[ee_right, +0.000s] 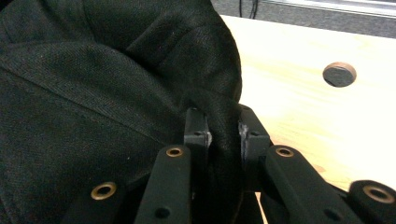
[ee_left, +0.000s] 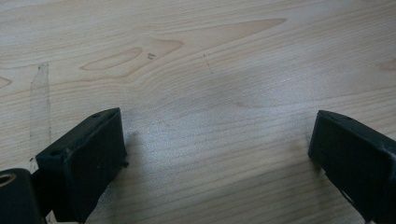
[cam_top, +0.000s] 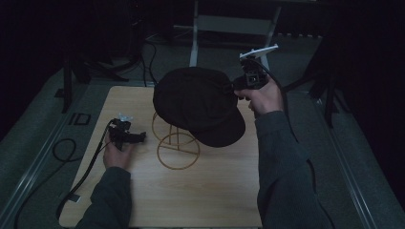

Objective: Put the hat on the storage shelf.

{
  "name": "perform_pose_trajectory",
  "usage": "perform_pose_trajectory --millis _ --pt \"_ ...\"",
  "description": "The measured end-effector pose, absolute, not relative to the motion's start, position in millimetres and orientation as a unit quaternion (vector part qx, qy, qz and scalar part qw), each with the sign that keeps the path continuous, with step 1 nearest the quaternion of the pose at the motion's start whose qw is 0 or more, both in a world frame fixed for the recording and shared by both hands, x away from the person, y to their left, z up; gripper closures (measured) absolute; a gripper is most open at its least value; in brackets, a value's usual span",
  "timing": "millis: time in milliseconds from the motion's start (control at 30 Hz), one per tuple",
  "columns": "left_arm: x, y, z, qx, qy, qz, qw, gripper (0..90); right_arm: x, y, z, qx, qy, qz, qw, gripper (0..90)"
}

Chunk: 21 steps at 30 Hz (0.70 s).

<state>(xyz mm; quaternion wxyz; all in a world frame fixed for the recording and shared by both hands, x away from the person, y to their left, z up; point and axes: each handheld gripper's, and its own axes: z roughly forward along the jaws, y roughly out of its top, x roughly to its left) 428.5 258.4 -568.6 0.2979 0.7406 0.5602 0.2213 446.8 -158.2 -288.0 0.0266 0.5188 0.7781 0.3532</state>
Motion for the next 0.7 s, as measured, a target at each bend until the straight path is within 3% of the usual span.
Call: perform_pose_trajectory --millis 700 --pt "428 258 -569 0.741 0.56 0.221 0.298 3.6 446 -119 -310 0.496 0.8 0.338 0.009 78.2"
